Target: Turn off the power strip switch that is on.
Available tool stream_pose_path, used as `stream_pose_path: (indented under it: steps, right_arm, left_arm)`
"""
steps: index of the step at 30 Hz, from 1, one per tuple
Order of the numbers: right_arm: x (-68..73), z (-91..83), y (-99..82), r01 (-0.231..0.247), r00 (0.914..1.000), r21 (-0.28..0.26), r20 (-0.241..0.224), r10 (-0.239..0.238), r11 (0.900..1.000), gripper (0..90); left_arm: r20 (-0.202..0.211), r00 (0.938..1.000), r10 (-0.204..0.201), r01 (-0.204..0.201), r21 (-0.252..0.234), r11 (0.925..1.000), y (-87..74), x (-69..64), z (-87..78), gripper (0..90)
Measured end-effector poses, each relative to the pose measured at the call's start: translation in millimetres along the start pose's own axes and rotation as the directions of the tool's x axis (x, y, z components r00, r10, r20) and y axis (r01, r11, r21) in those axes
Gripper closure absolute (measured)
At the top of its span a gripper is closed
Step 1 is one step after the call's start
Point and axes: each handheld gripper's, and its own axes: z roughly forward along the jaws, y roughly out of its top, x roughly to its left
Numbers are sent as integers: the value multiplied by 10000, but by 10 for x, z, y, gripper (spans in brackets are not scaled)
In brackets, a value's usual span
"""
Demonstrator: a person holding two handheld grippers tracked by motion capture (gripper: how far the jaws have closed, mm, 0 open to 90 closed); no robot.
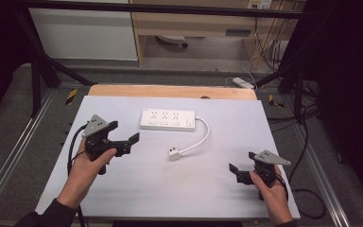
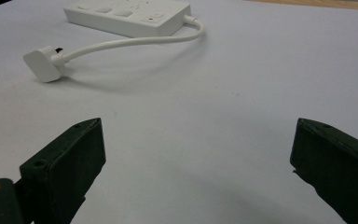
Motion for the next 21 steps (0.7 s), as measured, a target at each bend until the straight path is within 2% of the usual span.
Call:
stream_pose_path:
  steps: [13,21]
  right_arm:
    - [1,-3,-3,45,10000,10,-62,-45,10000,48]
    - [18,-13,0,48,9999,-29,-142,-49,10000,44]
  left_arm:
    - [300,9989,351,-356,149,9993,156,-130,290,62]
    - [353,9988,337,-343,169,9993,205,-150,438,62]
